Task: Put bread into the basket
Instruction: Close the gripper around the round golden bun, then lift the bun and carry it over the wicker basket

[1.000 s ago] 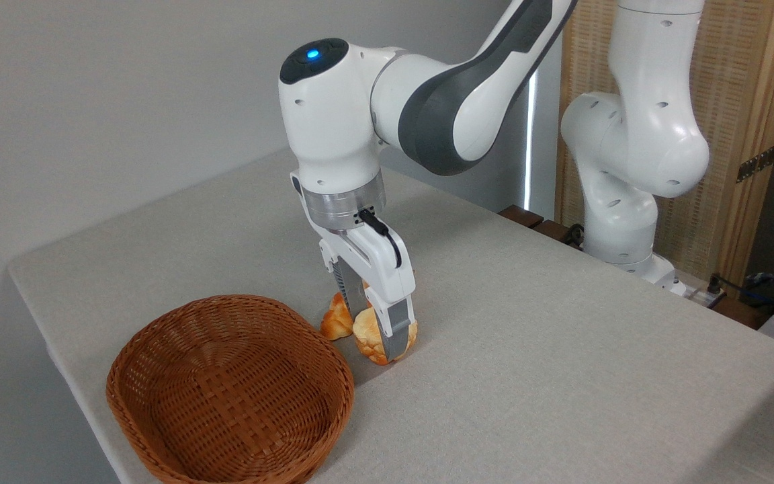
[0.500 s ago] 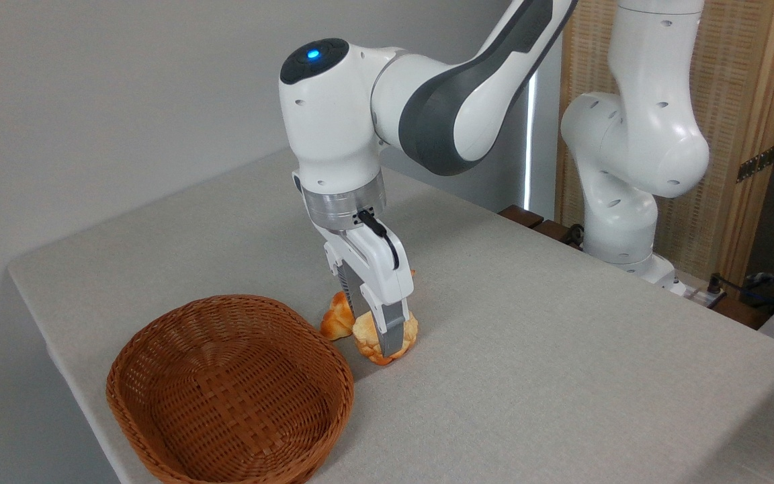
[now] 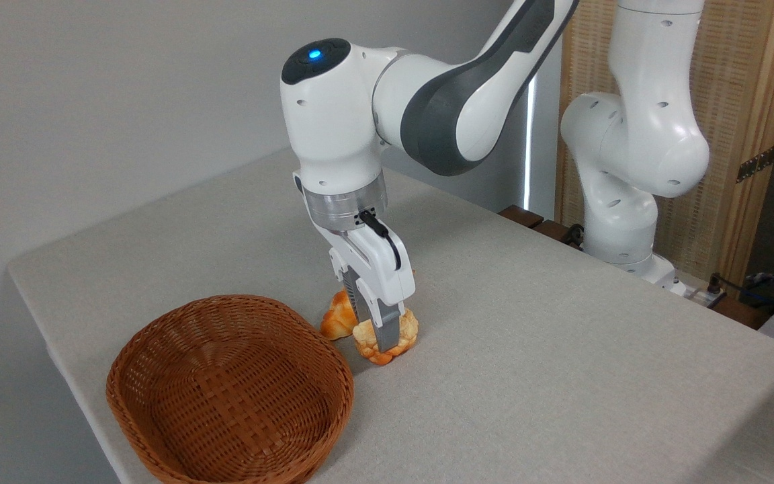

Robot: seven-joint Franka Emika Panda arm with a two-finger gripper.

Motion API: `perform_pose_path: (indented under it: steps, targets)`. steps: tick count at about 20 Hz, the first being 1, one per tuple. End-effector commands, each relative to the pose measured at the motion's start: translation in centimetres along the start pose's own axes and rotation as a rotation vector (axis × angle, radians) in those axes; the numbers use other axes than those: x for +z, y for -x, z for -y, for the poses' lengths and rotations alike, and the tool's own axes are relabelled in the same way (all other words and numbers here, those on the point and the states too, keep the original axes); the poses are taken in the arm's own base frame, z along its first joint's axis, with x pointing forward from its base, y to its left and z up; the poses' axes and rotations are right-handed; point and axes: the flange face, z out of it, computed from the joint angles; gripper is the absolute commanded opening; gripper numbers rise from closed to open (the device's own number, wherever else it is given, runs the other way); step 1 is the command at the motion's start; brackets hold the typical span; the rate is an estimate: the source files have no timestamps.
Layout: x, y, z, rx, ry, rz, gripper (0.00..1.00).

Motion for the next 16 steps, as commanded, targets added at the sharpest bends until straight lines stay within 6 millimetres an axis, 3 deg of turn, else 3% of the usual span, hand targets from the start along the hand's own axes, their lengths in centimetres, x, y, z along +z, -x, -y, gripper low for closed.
perform_pose_path:
  steps: [1,4,10,13,16]
  targets:
    - [-0.5,0.5,0.2,0.005,-0.01,-0.021,0.32]
    - [-1.5,0.8,0.1,0.0,-0.002,-0.026,0.33]
    - [-6.5,0.1,-0.1,-0.013,0.041,-0.074,0.36]
    - [-10.1,-0.5,0.4,-0.02,0.0,-0.151,0.38]
    - [-11.7,-1.2,1.4,-0.035,-0.061,-0.222,0.39]
